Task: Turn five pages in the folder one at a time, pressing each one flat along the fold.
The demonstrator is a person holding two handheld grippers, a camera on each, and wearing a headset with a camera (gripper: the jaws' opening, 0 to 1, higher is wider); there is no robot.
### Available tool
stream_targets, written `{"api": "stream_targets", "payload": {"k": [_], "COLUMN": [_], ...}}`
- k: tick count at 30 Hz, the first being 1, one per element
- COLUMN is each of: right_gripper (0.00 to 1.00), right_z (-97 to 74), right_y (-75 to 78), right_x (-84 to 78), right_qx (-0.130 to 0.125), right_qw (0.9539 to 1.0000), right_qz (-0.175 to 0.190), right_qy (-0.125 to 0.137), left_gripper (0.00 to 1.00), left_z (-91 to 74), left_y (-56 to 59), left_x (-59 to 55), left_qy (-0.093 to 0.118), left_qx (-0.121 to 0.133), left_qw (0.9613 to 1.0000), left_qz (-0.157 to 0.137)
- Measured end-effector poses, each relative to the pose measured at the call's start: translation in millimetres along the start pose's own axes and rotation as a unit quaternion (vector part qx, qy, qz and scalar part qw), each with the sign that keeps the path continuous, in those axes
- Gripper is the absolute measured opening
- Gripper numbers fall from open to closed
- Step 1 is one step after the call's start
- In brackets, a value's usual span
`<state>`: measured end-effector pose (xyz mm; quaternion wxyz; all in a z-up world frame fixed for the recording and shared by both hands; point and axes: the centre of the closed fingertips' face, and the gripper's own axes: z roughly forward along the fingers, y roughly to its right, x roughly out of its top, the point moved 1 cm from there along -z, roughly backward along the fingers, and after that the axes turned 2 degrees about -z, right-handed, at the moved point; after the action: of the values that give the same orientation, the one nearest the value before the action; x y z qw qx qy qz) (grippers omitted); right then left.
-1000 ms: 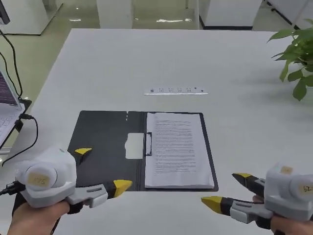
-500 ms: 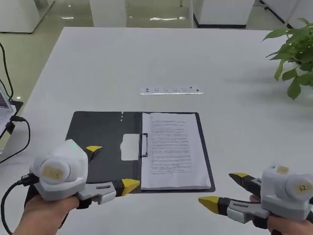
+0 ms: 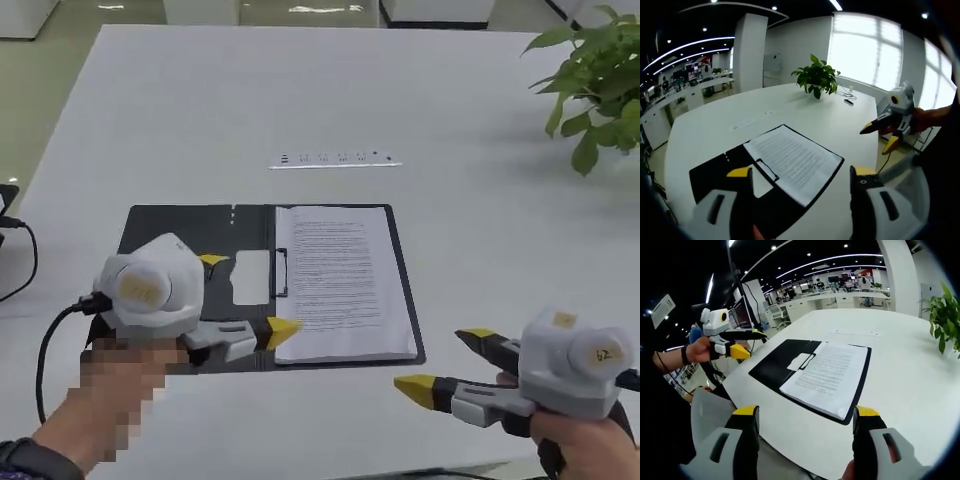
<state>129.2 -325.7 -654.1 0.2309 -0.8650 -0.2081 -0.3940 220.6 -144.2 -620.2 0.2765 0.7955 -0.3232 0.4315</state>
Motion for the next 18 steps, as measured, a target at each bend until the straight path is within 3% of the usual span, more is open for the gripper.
{"api": "stream_targets", "payload": {"k": [10,18], "right_gripper": [0.75,0.74], "right_z": [-2.1,-1.0], "right_y": [8.2,13.7], "right_x": [-3.9,-5.1], "right_qx": [-0.004,-0.004], "right_qw": [0.9999,0.9999], "right_qz": [0.011,0.017], "right_qy": [0.001,0.001], "left_gripper": [0.79,0.79], "left_z": [46.2,78.3], "left_y": [27.9,42.7], "left_x": [16.0,22.9], "left_qy": [-0.006,-0.011], "left_qx": [-0.033,-0.049], "left_qw": [0.9993,0.9986], "left_qz": [0.015,0.015]}}
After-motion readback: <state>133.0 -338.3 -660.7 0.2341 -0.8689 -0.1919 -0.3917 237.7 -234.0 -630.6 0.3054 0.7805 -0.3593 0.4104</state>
